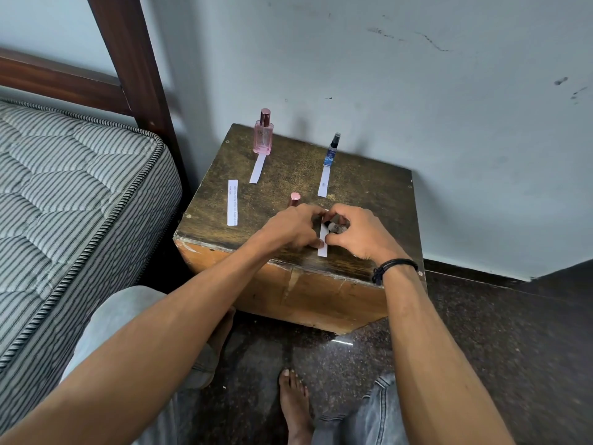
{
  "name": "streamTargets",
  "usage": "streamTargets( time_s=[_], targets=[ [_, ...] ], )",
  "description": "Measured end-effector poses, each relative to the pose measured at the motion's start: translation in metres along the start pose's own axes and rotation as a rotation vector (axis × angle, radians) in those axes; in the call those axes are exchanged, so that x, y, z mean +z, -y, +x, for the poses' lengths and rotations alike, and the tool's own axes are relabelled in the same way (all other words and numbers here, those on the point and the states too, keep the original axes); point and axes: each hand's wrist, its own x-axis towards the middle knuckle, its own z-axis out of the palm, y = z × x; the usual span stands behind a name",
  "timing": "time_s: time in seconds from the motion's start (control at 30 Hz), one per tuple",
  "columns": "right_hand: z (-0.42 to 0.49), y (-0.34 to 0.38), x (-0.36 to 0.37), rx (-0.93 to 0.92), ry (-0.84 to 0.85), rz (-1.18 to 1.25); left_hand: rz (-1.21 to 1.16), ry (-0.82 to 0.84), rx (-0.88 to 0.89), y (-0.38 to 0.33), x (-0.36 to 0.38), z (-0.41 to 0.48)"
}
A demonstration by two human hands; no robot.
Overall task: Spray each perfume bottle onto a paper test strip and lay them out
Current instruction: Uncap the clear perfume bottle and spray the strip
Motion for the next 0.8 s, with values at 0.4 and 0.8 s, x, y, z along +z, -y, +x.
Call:
streamTargets(
  time_s=[0.4,0.8],
  targets=[
    [-0.002,-0.007,-0.003,0.008,0.03,0.039,-0.036,0.019,0.005,-0.001,-0.006,-0.003],
    [0.0,-0.013,-0.003,-0.003,0.059,0.065,-0.056,0.029,0.006,0.0,-0.01,-0.005]
  ],
)
